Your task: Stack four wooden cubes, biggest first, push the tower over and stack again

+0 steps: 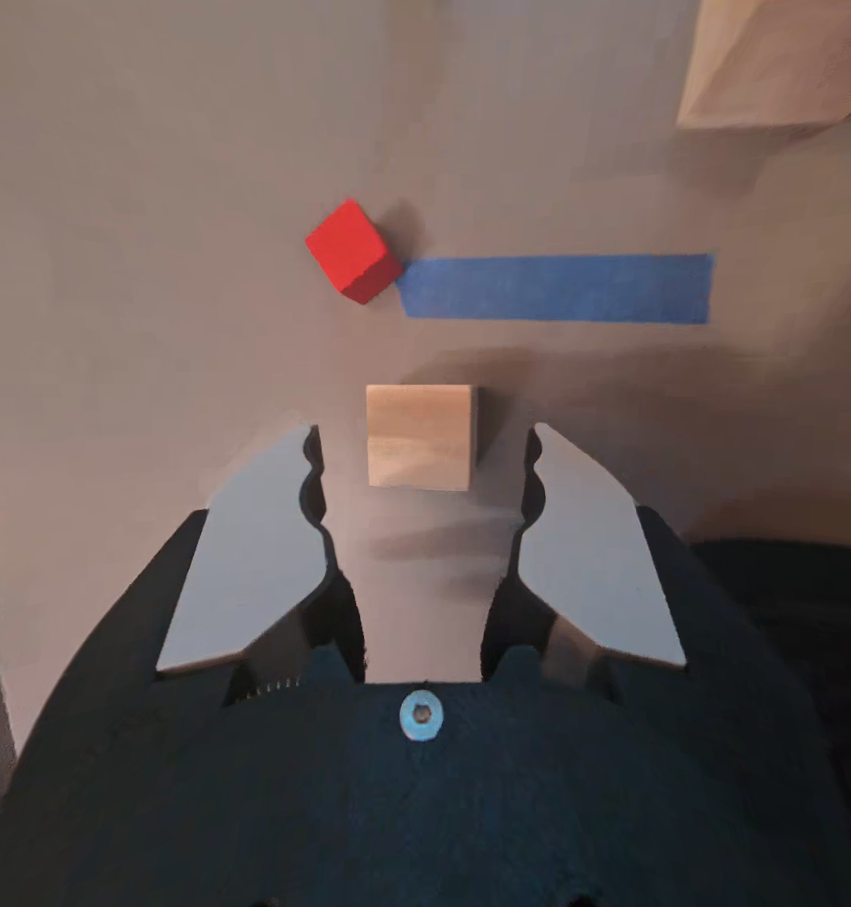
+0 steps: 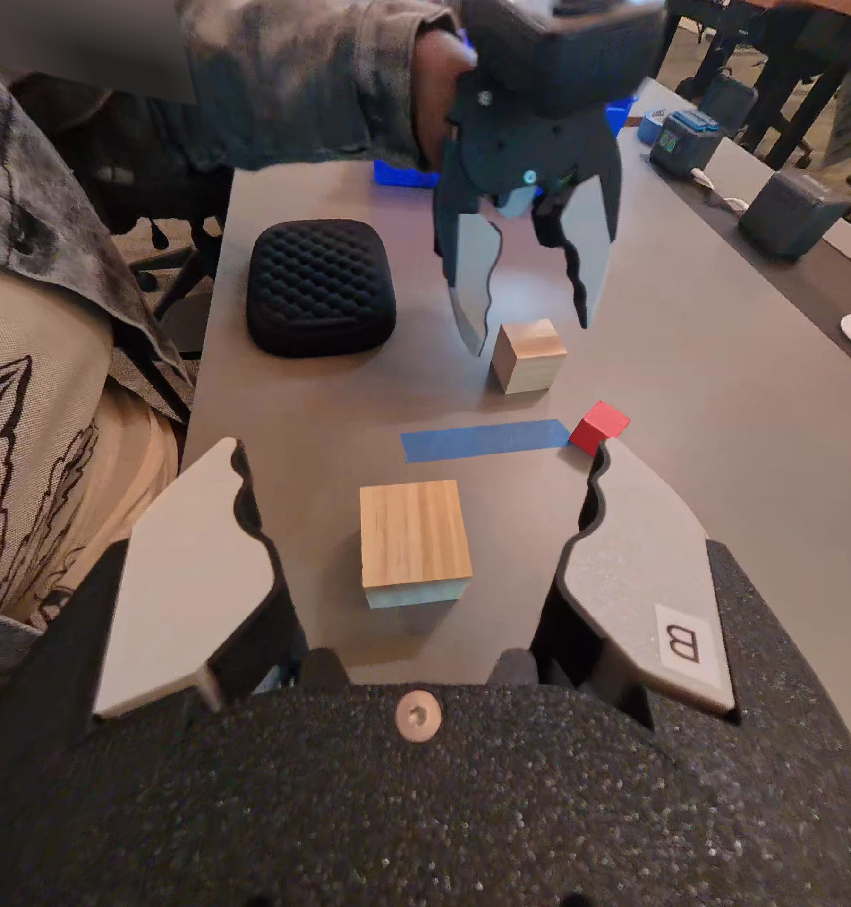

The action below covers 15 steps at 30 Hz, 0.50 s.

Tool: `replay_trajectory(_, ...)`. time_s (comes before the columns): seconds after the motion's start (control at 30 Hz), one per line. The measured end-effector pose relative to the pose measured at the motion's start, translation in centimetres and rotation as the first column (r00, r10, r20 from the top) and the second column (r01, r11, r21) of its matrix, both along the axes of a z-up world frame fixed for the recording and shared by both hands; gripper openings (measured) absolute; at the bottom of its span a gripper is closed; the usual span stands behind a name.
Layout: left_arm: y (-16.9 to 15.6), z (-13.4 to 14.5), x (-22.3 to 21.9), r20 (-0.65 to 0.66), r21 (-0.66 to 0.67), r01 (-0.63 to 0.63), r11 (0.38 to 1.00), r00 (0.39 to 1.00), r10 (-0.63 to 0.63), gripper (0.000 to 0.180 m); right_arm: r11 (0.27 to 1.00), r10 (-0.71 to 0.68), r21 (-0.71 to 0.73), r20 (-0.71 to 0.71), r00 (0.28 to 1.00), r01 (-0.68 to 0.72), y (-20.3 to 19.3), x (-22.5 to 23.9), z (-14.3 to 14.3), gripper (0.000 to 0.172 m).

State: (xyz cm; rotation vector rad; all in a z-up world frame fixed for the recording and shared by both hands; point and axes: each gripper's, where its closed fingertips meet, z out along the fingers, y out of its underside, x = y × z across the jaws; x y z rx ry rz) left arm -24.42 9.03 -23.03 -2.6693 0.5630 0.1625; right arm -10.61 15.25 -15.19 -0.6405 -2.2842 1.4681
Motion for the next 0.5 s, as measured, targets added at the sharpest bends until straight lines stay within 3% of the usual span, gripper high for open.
replay_trajectory(0.1,-0.5,-2.1,-0.3,0.068,-0.154,-0.004,0.988,0.998,0.015,0.065,1.000,-0.003,0.007,0.004,1.000,0.003,0.3,0.2,-0.6,0.130)
replay_trajectory(0.13,-0.7,-2.6,-0.3,0.087,-0.177,-0.005,0.984,0.996,0.020,0.047,1.000,-0.005,0.000,0.003,1.000,0.005,0.4,0.3,-0.6,0.131)
replay_trajectory(0.17,-0.6,-2.7,-0.3,0.106,-0.159,-0.013,0.987,0.994,0.030,0.046,1.000,-0.007,-0.011,0.000,1.000,0.007,0.5,0.3,-0.6,0.131)
replay_trajectory(0.27,0.2,-1.1,0.1,0.220,0.015,-0.090,0.996,0.972,0.085,0.046,0.998,-0.022,-0.060,-0.044,0.999,0.019,0.5,0.0,-0.2,0.129)
replay_trajectory(0.33,1.4,1.9,1.2,0.406,0.244,-0.209,0.947,0.909,0.096,0.045,0.994,-0.068,-0.089,-0.137,0.988,0.056,0.6,-0.8,0.6,0.128)
replay_trajectory(0.4,2.4,6.7,3.2,0.656,0.462,-0.382,0.801,0.755,-0.018,0.045,0.984,-0.138,-0.148,-0.294,0.946,0.097,0.4,-1.9,2.5,0.128)
replay_trajectory(0.47,2.1,12.0,5.0,0.829,0.532,-0.580,0.617,0.503,-0.243,0.045,0.972,-0.202,-0.206,-0.465,0.862,0.116,0.0,-2.4,4.9,0.127)
replay_trajectory(0.5,1.5,14.3,5.8,0.857,0.513,-0.661,0.547,0.359,-0.370,0.046,0.972,-0.205,-0.208,-0.544,0.814,0.106,-0.5,-2.3,6.0,0.122)
